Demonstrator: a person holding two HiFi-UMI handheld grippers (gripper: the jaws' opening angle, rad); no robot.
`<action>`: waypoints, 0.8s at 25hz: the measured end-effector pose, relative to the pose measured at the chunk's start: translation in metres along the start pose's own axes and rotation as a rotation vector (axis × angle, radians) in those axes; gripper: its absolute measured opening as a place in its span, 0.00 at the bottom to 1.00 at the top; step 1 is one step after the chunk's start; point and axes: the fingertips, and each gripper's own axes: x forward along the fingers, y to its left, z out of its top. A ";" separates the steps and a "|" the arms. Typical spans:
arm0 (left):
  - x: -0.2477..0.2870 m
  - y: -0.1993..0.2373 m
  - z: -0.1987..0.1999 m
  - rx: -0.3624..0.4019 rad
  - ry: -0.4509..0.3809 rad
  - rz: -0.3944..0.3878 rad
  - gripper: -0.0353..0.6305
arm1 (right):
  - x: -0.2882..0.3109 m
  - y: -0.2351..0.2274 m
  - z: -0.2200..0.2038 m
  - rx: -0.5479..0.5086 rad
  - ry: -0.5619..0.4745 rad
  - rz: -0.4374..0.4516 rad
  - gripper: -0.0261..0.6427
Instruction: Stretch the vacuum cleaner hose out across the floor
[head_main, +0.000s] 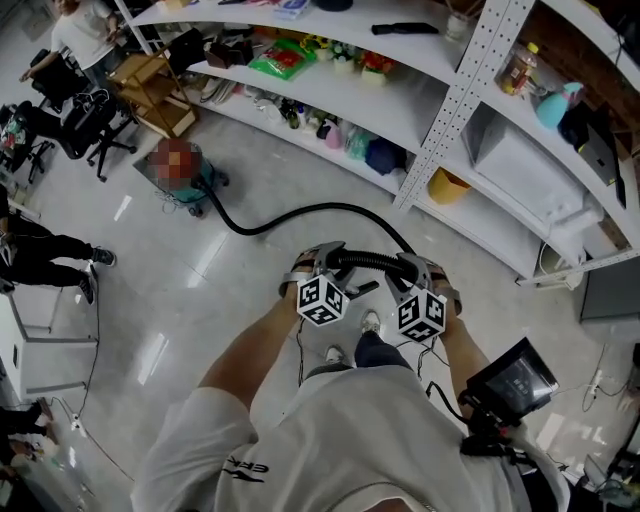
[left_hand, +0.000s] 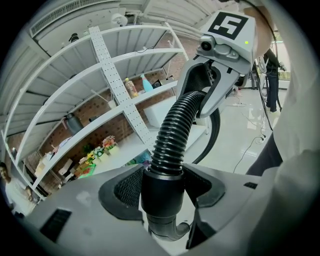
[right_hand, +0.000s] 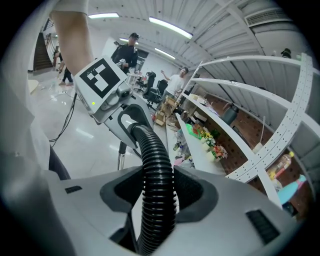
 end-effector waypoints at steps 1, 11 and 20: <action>-0.002 -0.004 -0.001 -0.006 0.002 0.000 0.41 | -0.002 0.003 -0.001 -0.003 0.000 0.004 0.31; 0.002 -0.059 0.020 -0.020 0.043 0.012 0.41 | -0.034 0.021 -0.046 -0.011 -0.023 0.057 0.31; 0.013 -0.118 0.071 -0.055 0.106 0.074 0.41 | -0.083 0.017 -0.108 -0.037 -0.088 0.111 0.31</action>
